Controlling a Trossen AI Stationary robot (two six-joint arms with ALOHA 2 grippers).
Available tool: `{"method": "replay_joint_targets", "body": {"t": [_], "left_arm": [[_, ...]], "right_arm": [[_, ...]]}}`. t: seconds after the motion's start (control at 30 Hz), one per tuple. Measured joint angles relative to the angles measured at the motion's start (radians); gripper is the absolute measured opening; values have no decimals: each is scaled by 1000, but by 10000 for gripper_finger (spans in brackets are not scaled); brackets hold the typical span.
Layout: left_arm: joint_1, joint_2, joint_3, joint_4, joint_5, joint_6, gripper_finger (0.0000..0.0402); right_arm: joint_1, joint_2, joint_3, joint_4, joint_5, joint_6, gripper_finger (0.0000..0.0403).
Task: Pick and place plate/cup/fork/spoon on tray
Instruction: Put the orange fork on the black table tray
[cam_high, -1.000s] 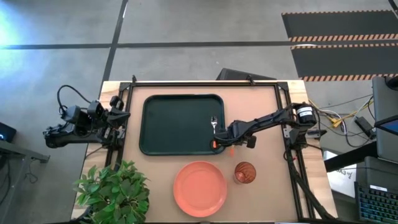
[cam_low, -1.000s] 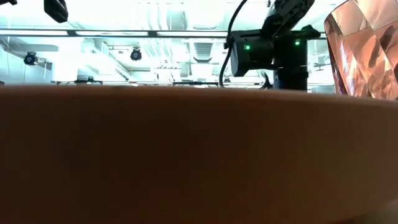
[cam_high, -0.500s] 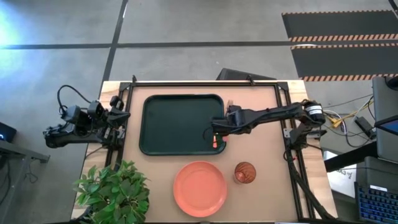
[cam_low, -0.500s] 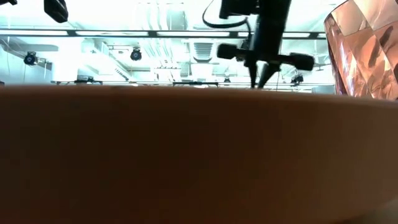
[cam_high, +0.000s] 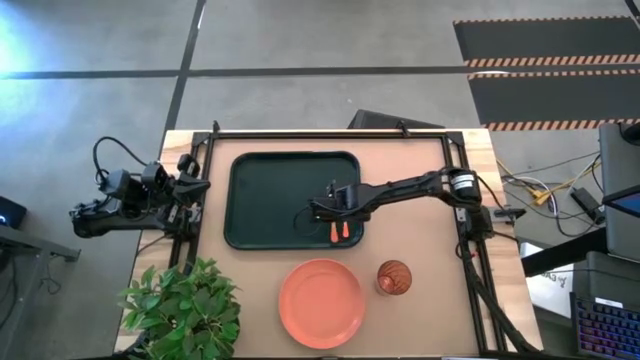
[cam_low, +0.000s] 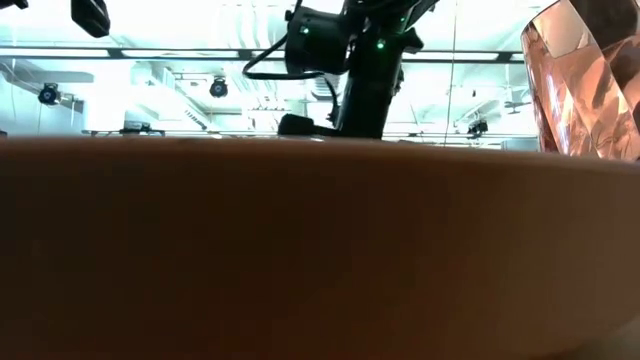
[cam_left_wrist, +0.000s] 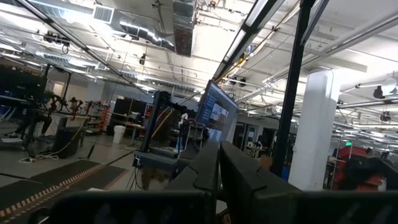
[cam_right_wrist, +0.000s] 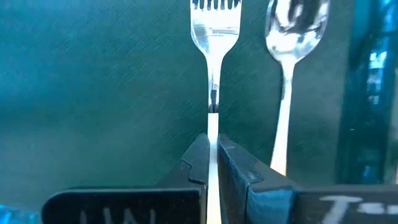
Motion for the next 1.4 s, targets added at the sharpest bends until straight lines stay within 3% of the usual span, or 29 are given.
{"method": "replay_joint_targets", "body": {"t": [0.23, 0.73, 1.4], "left_arm": [[0, 0, 0, -17, 0, 0, 0], [0, 0, 0, -16, 0, 0, 0], [0, 0, 0, -16, 0, 0, 0]], "right_arm": [[-10, 44, 26, 0, -33, -31, 9], [-38, 40, 26, -34, 27, -23, 9], [-36, 41, -10, -14, 25, -5, 8]]}}
